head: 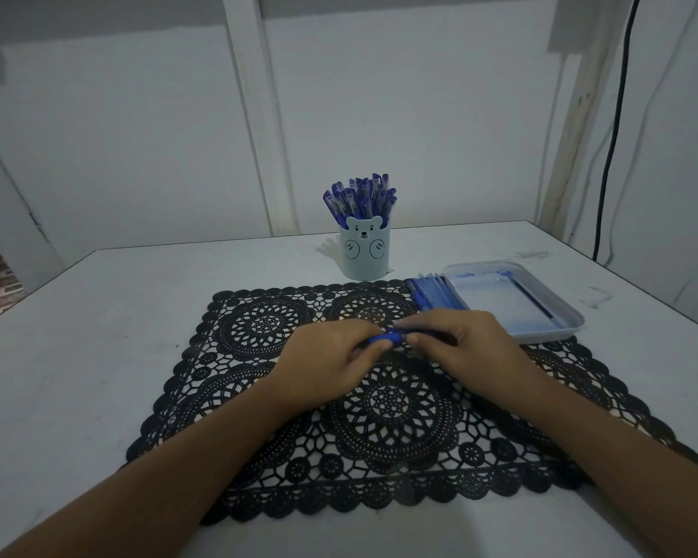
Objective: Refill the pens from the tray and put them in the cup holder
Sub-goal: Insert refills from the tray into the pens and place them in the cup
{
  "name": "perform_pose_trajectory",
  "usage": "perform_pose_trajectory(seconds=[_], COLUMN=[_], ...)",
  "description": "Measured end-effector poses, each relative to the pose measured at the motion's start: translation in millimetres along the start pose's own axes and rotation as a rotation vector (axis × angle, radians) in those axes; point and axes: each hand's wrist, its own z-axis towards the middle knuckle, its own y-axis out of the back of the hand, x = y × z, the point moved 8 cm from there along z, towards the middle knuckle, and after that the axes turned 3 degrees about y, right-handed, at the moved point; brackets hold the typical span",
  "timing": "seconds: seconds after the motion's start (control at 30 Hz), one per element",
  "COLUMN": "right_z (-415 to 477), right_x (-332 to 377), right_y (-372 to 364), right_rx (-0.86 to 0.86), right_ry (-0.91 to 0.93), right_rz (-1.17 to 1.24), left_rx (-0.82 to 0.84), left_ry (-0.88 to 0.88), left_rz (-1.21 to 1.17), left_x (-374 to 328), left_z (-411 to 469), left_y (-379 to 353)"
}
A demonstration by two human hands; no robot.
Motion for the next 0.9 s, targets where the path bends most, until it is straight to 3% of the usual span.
perform_pose_trajectory(seconds=[0.2,0.43,0.6,0.77,0.9], right_z=[-6.2,-11.9,-1.9,0.5,2.3], right_x=[3.5,15.6,6.5,-3.8,-8.9], right_y=[-7.9,-13.4,-8.0,-4.7,3.5], right_rx=[-0.008,-0.019,-0.099,-0.115,-0.177], right_ry=[0.196,0.344,0.187,0.058,0.053], right_rz=[-0.017,-0.080,-0.037,-0.041,-0.112], left_rx=[0.179,0.257,0.119,0.091,0.139], left_ry=[0.028,0.055,0.078,-0.082,0.116], left_rz=[-0.045,-0.122,0.011,0.019,0.092], left_x=[6.8,8.1,8.2,-5.3,6.3], left_z=[-0.1,0.1,4.4,15.9,32.6], left_y=[-12.3,-14.6,-2.9,1.9,9.5])
